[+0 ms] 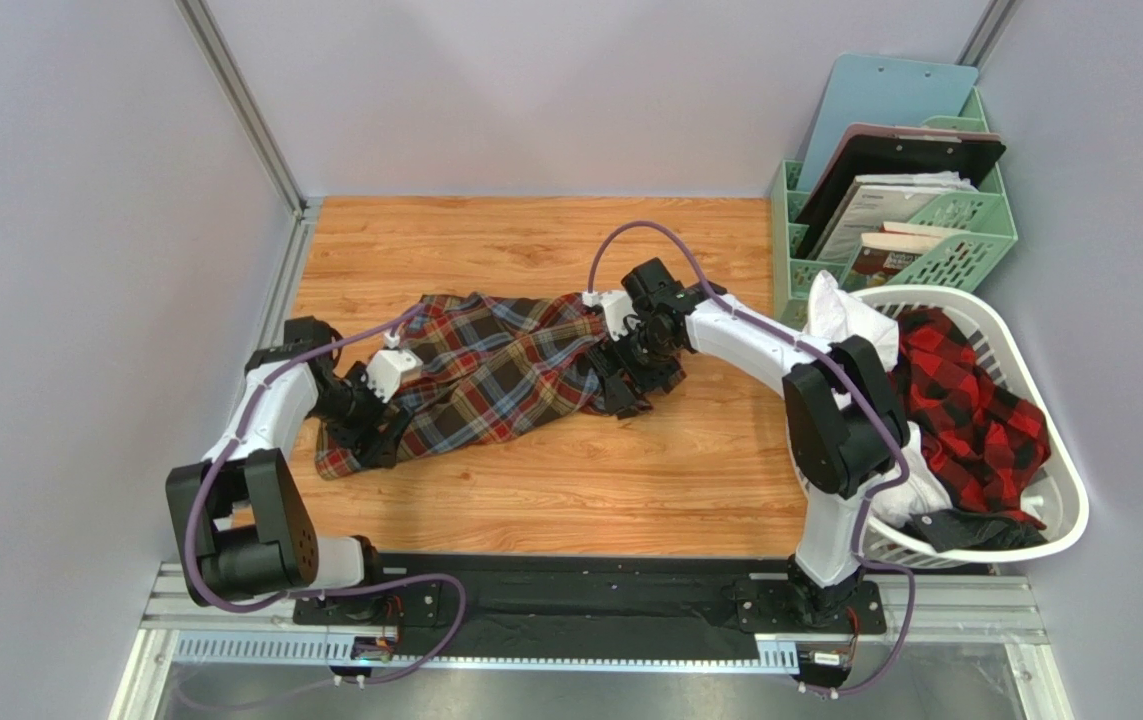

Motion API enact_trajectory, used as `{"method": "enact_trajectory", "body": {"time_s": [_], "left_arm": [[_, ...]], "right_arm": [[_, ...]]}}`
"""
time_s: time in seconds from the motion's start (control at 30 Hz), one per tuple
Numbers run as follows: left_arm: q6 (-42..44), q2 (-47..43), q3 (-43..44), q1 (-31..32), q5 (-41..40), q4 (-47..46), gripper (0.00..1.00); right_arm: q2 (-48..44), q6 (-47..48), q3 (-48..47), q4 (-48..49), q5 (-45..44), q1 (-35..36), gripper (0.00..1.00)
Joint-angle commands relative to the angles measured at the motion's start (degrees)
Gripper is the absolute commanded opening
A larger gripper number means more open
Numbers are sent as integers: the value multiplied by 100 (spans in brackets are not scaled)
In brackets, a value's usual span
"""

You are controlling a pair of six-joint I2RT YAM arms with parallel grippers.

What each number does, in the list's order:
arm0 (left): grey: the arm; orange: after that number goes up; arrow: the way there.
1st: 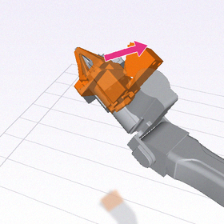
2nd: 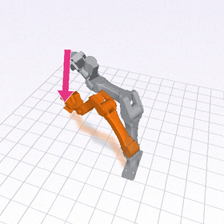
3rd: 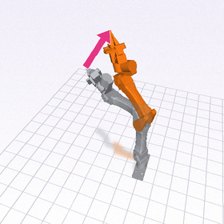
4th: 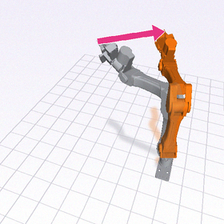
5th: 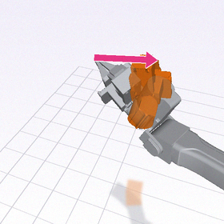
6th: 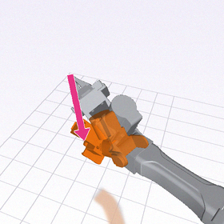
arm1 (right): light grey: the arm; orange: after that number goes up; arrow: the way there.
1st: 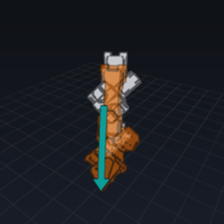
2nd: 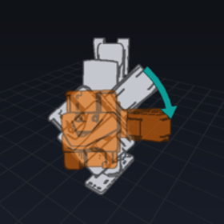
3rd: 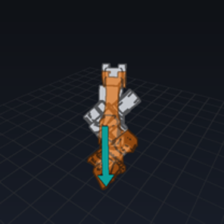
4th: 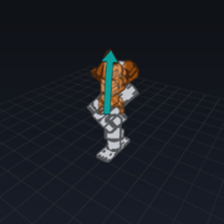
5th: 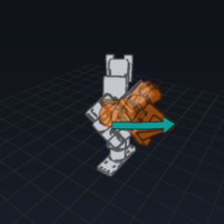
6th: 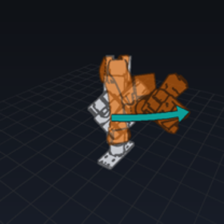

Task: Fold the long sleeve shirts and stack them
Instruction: Move the shirt to the center of the board, then flatten the shirt out

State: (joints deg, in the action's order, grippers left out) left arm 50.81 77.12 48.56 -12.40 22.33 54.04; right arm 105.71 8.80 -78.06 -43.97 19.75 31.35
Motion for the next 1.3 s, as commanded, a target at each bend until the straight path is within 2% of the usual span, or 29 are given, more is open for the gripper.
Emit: {"method": "enact_trajectory", "body": {"time_s": [0.0, 0.07, 0.1, 0.13, 0.17, 0.2, 0.23, 0.3, 0.33, 0.53, 0.73, 0.87, 0.97, 1.0, 1.1, 1.17, 1.27], "left_arm": [[228, 48, -197, 168, -17, -323, 93], [193, 171, -302, 282, -149, -552, 91], [167, 206, -329, 335, -219, -605, 86], [140, 268, -338, 405, -351, -692, 82], [114, 294, -303, 432, -413, -728, 73], [18, 295, -251, 432, -457, -728, 44], [-44, 234, -172, 406, -501, -711, 27], [-193, 119, 162, 327, -345, -554, 2], [-237, -3, 494, 178, -239, -483, 0], [-852, -241, 1821, -279, 289, -175, 0], [-1318, -557, 2334, -298, 395, -289, 0], [-1276, -672, 2194, -306, 430, -289, 0], [-602, -480, 2088, -298, 869, 438, 2], [-476, -383, 2053, -289, 983, 780, 16], [-107, -40, 1764, -245, 1045, 1012, 46], [78, 31, 1412, -114, 1020, 960, 54], [-61, 22, 946, 238, 686, 372, 65]], "right_arm": [[336, -141, -139, 327, -366, -42, 65], [345, -168, -183, 284, -375, -42, 52], [319, -168, -209, 214, -375, -33, 38], [284, -133, -227, 152, -349, -42, 31], [153, -115, -305, 108, -349, -42, 24], [73, -80, -358, -6, -357, -42, 7], [-6, 7, -428, -68, -392, -42, 0], [-251, 95, -727, -330, -428, -68, 0], [-366, 131, -832, -402, -428, -94, 0], [-894, 210, -1948, -903, 142, -603, 0], [-1114, 113, -2836, -1281, 653, -1061, 0], [-1333, 271, -2426, -1299, 522, -1158, 0], [-1430, 465, -1830, -1290, 512, -1167, 0], [-1457, 491, -1653, -1290, 530, -1167, 0], [-1431, 561, -1125, -1290, 574, -1167, 0], [-1430, 605, -905, -1290, 495, -1158, 0], [-1465, 667, -562, -1307, 381, -1167, 0]]}}
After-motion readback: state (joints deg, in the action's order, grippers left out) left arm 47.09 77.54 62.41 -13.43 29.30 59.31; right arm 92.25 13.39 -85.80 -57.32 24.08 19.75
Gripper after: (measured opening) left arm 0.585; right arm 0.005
